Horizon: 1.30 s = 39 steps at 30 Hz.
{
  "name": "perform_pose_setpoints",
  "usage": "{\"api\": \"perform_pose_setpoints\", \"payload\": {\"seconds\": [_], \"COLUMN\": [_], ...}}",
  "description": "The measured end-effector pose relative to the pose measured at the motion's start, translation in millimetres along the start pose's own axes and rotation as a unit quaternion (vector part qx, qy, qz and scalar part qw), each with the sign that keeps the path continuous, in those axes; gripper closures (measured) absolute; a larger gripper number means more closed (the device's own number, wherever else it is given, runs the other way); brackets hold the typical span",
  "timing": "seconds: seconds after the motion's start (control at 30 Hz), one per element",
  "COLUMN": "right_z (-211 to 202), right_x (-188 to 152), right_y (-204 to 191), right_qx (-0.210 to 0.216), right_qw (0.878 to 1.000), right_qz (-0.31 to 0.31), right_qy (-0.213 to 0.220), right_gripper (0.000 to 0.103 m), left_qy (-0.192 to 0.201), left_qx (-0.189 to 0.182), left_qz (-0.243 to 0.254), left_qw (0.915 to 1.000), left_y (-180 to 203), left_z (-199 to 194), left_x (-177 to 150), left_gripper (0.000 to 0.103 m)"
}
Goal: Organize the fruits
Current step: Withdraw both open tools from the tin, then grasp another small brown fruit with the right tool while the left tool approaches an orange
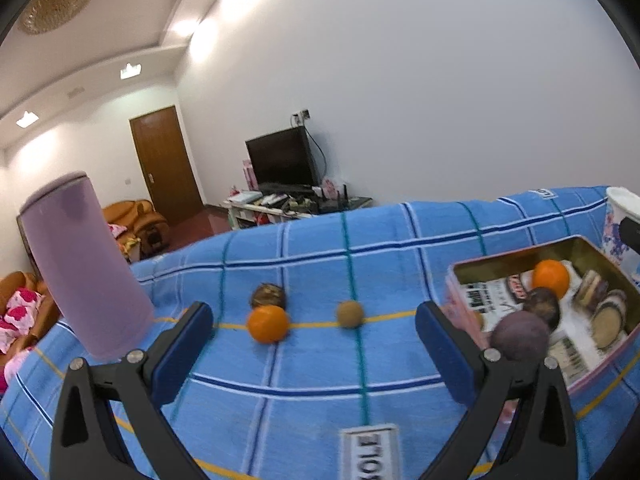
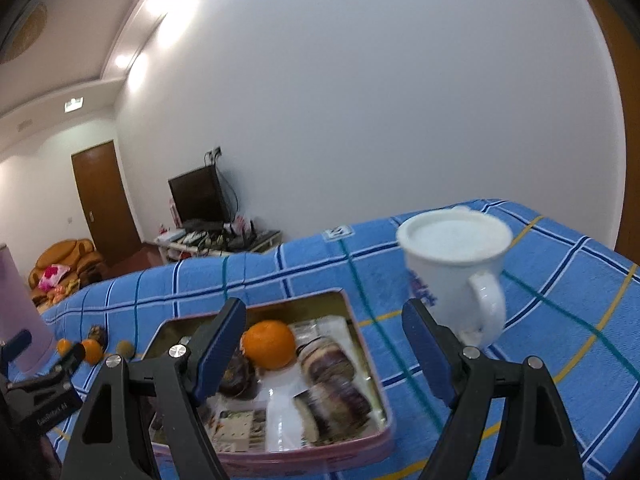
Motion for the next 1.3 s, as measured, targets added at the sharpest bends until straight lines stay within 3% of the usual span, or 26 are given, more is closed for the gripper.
{"api": "perform_pose_setpoints", "payload": {"seconds": [0.3,0.8,1.1,1.23,1.3], "right_z": [10,19,28,41,48], "right_x": [-10,-18,-21,-23,-25], "right_y": [-43,-127,-176,-197,-207], "right_qx": [0.012,0.039,0.057,0.071,0.074], "right_qw": [0.999,0.998,0.996,0.994,0.992], "right_qz": [-0.016,-0.035,-0.057,-0.071,-0.082], "right_qy": [-0.029,-0.023,-0.024,-0.041,-0.057], "right_gripper": [0.022,0.022,0.022,0.022,0.022], "left_qy": [-0.005,-0.01,-0.027,-0.045,-0.061], "left_qx": [0.008,0.005,0.091,0.154,0.164], "left_qz": [-0.014,-0.046,-0.076,-0.077,-0.092], "left_qw": [0.9999,0.9989,0.9926,0.9841,0.9803], "left_y": [-30,-66,-122,-151,-166], "left_z": [14,30,51,63,70], "left_x": [0,1,-2,-5,-9], "left_gripper": [0.0,0.0,0.0,0.0,0.0]}}
Point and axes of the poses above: each gripper's, at about its wrist camera, not at the fingertips, and z roughly the way its jaws point, y to its right, x to its top, the point moved 5 cm from there along z, roughly the way its jaws point, and after that the axes turned 8 degrees about -y, right-handed, at the moved point
